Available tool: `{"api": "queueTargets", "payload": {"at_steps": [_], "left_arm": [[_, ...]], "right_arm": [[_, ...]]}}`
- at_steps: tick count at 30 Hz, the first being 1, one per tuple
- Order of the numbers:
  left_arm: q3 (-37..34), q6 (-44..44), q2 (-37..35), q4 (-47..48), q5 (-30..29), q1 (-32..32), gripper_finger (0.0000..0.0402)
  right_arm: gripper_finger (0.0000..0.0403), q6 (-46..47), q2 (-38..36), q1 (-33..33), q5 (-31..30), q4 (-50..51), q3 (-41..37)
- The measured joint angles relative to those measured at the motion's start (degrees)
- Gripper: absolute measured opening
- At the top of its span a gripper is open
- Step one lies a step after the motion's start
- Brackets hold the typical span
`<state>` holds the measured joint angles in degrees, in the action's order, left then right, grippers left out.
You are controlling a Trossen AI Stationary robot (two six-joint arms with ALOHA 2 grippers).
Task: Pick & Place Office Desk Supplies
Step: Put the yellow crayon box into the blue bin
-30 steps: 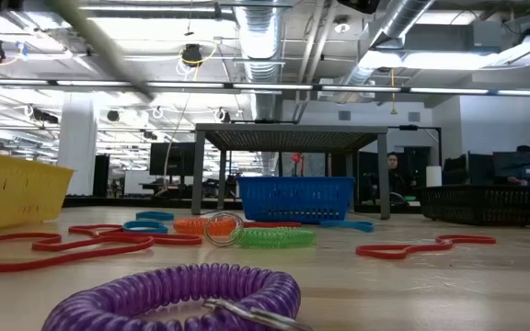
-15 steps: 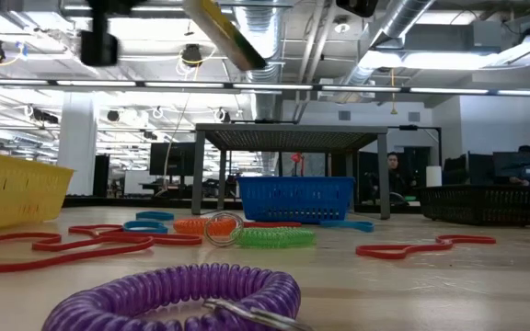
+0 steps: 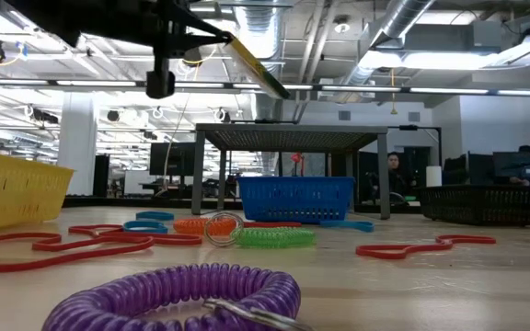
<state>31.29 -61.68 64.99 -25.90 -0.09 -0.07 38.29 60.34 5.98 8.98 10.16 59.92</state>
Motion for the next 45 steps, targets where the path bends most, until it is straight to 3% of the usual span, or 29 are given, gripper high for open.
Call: {"api": "queueTargets", "payload": {"at_steps": [9, 15, 25, 37, 45], "left_arm": [[0.16, 1.61, 2.09, 0.02, 13.26, 7.40, 0.0000], [4.66, 4.29, 10.48, -0.04, 19.61, 8.91, 0.0000], [12.93, 8.47, 22.75, 0.14, 28.64, 11.95, 0.0000], [15.41, 9.18, 29.38, 0.51, 30.16, 14.78, 0.0000], [15.32, 10.55, 29.62, 8.80, 27.22, 15.25, 0.0000]], "right_arm": [[0.0131, -1.21, -8.80, 0.00, -8.31, 15.00, 0.00], [0.0131, -1.28, -10.14, 0.08, -10.34, 25.76, -0.03], [0.0131, 1.26, -10.16, 0.81, -10.56, 31.20, 0.00], [0.0131, 1.66, -10.12, 2.83, -13.57, 31.90, -0.02], [0.0131, 2.16, -10.12, 3.04, -13.80, 31.16, -0.02]]}}
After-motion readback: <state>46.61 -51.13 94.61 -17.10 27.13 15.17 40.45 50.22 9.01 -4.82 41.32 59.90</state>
